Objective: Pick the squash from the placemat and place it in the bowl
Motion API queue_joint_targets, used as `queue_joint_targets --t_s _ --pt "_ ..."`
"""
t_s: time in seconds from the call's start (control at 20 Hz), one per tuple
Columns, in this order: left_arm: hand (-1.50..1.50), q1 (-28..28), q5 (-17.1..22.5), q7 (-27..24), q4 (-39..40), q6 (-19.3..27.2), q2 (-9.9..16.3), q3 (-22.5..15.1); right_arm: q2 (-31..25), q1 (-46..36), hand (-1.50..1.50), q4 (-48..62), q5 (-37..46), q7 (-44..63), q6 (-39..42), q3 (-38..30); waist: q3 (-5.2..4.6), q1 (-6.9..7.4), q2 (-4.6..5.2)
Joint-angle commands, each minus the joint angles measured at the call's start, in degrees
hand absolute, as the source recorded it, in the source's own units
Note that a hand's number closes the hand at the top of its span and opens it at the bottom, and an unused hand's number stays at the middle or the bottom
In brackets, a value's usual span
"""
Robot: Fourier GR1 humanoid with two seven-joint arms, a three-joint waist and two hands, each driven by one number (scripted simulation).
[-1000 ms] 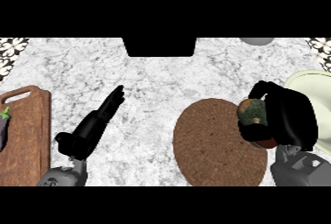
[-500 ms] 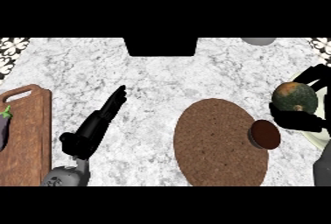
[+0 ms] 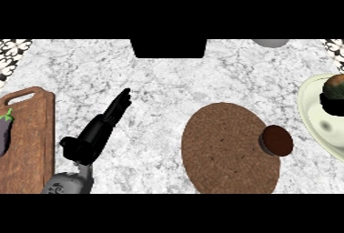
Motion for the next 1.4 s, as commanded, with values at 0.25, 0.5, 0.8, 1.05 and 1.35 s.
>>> queue_joint_targets --t_s 0.25,0.5,0.8,1.05,1.35 --pt "0.00 0.14 -0.26 0.82 -0.86 -0.73 0.30 0.19 -7.21 -2.92 1.50 21.10 -8.55 -6.99 8.47 -7.79 0.02 0.23 0.12" --pt "0.00 -3.00 0.97 1.88 1.18 -1.67 0.50 1.97 -5.98 -6.37 -1.50 29.28 -15.95 -12.48 11.83 -9.75 0.01 0.11 0.11" --pt "0.00 -1.05 -1.83 -0.60 2.04 -0.01 -1.72 0.26 -7.25 -9.59 -1.50 33.10 -18.48 -19.41 4.52 -12.05 -0.02 -0.04 -0.05" --pt "0.00 -2.31 0.29 2.89 0.15 -1.32 -0.57 1.77 -6.92 -9.38 -1.50 33.55 -23.19 -21.04 -3.53 -19.70 0.01 -0.36 -0.16" --pt "0.00 -0.60 -0.28 -0.15 1.08 -1.32 -0.96 1.65 -13.46 -9.64 -1.50 39.12 -33.25 -23.60 -1.71 -30.86 0.02 -0.44 -0.12"
